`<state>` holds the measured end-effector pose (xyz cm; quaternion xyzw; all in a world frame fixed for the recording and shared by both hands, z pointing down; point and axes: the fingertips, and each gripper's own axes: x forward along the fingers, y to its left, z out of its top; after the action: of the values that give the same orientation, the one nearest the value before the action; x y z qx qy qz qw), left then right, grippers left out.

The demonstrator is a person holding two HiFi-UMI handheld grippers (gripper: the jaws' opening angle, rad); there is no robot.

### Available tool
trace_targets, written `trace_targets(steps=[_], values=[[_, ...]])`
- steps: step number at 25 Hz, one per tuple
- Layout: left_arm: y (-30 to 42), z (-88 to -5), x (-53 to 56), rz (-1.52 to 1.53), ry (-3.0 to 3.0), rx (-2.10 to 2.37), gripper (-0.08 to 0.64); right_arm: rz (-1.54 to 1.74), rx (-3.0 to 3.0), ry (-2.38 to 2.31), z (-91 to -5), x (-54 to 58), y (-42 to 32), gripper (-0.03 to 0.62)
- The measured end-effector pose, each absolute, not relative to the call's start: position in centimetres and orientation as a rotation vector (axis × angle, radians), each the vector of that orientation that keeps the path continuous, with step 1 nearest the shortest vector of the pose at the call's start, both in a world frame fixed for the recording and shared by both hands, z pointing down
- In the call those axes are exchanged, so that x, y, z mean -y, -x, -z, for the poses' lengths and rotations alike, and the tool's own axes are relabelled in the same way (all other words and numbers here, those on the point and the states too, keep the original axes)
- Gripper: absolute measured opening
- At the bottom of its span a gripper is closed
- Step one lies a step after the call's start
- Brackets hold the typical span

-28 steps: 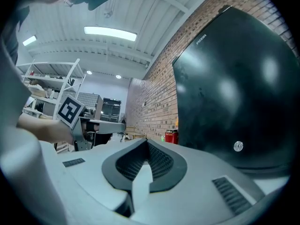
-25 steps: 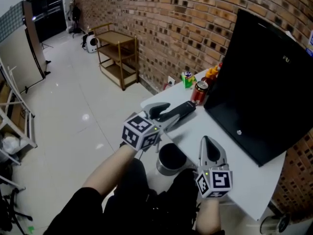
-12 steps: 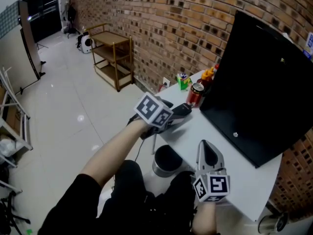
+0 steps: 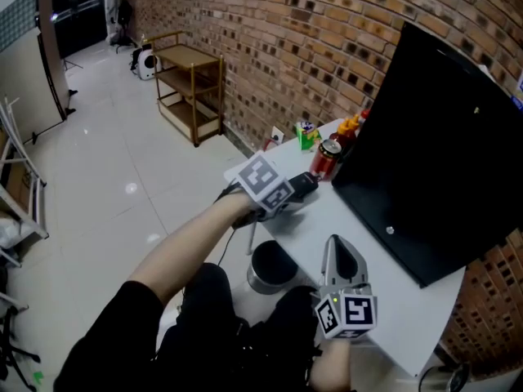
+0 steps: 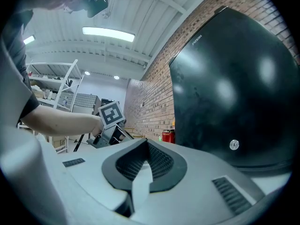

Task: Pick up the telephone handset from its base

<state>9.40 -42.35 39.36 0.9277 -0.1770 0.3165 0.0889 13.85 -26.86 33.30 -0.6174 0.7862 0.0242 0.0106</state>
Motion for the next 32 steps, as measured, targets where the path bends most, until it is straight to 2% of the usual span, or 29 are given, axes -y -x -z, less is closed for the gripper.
trace_targets(steps=[12, 24, 32], values=[[-9.0, -36.1, 42.0, -0.801, -2.891, 0.618, 0.272, -0.077, -2.449, 1.922, -33.4, 27.0, -13.8, 0.011], [-4.7, -26.4, 36.4, 0.199, -3.202, 0.496, 0.265, -0.115, -2.424, 1.943, -32.7, 27.1, -14.1, 0.010], [-0.2, -25.0, 33.0, 0.647, -3.110, 0.251, 0.265, -0.147, -2.400, 1.950, -32.0, 26.8, -15.2, 0.010]])
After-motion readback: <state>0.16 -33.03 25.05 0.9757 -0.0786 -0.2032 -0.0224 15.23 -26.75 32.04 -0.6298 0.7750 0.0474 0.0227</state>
